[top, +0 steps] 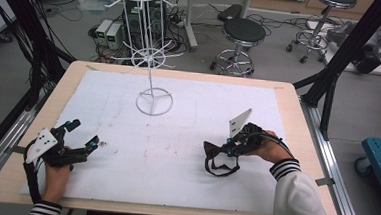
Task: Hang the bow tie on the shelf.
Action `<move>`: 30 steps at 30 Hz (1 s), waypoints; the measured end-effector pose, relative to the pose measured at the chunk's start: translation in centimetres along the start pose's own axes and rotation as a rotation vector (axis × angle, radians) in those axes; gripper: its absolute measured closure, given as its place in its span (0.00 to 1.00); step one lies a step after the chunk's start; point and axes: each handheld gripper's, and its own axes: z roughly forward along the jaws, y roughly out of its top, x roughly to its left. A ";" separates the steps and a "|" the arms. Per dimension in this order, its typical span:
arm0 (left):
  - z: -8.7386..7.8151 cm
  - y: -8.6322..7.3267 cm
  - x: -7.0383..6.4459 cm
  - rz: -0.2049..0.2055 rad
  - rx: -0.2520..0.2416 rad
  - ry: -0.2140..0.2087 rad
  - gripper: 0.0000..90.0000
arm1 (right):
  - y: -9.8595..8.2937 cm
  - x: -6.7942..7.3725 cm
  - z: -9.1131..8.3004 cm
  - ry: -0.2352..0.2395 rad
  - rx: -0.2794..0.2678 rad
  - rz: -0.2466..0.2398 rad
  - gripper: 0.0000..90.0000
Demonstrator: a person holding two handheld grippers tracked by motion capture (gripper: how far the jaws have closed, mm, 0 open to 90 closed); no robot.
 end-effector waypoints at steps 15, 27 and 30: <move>-0.1 0.0 0.0 0.001 -0.007 -0.002 0.10 | 0.9 -0.3 -1.3 -0.068 -0.168 0.131 0.87; 0.0 0.0 0.1 -0.003 -0.008 0.001 0.10 | 3.4 -0.4 -2.2 -0.169 -0.392 0.209 0.87; 0.0 0.0 0.1 -0.006 -0.008 0.003 0.10 | 3.9 -0.5 -2.5 -0.204 -0.440 0.247 0.87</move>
